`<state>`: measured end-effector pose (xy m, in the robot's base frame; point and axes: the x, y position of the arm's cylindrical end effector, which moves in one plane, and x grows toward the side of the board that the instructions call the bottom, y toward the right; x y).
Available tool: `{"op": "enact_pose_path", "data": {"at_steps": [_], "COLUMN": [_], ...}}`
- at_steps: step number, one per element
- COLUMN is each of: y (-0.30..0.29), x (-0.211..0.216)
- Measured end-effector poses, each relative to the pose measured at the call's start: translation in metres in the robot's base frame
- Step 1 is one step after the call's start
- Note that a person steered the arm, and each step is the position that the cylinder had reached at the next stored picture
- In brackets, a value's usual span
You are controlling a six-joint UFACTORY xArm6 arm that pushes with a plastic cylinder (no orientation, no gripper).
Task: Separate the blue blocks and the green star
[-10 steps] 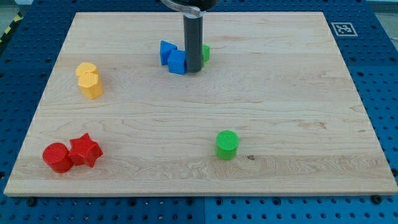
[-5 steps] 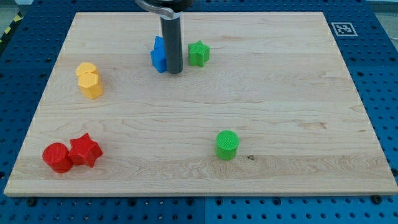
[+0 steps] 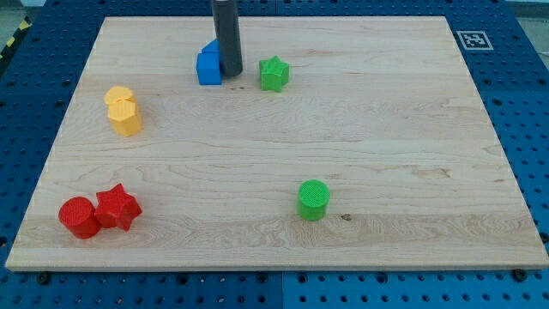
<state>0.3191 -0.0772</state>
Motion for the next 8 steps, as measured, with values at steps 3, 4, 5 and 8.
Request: {"op": "enact_pose_path", "data": {"at_steps": [3, 4, 5, 8], "y": [-0.039, -0.037, -0.010, 0.008], "x": [-0.042, -0.042, -0.036, -0.056]}}
